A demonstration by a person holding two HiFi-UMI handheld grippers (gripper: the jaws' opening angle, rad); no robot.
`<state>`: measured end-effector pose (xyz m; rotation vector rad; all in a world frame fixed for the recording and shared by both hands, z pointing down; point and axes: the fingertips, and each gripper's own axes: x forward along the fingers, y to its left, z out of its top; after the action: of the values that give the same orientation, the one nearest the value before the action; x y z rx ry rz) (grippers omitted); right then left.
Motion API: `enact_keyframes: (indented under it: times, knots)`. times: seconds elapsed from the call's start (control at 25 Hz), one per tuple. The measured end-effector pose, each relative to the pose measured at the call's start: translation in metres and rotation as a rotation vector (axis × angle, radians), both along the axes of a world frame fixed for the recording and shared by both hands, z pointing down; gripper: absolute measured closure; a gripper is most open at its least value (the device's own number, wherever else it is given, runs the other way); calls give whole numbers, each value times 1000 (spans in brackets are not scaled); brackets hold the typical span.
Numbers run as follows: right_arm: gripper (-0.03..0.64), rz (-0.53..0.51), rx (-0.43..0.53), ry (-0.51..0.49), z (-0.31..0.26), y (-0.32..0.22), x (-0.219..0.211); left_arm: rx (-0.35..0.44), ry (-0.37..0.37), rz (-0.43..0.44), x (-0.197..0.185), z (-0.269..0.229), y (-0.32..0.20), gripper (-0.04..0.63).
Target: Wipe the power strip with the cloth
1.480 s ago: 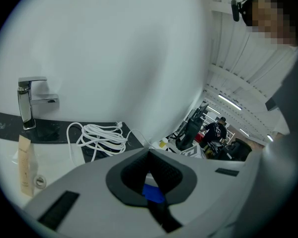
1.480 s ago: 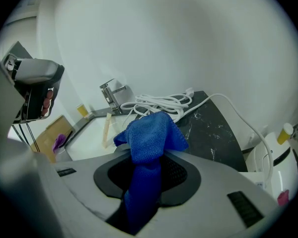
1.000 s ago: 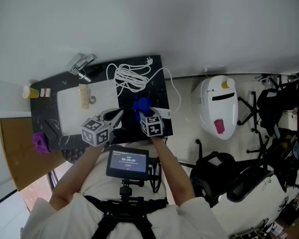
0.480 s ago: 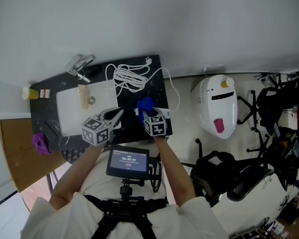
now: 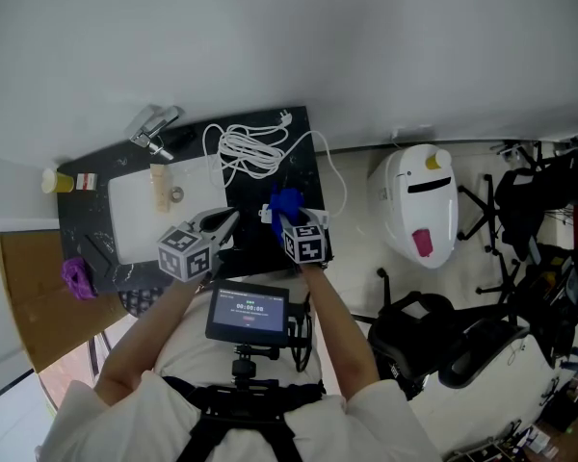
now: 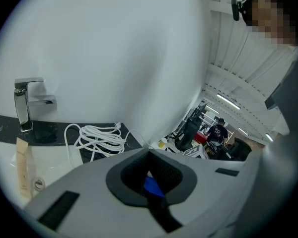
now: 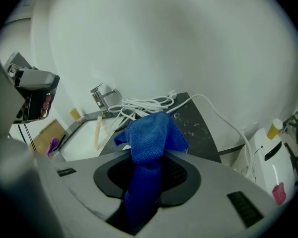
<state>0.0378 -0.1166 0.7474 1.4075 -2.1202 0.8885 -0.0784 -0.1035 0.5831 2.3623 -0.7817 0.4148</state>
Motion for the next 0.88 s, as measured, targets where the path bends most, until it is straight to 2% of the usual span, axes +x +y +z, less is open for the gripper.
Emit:
enact_keyframes:
  times: [0.88]
  knots:
    - [511, 64, -1, 13, 0, 11, 43, 2, 3, 3, 8, -2, 7, 595]
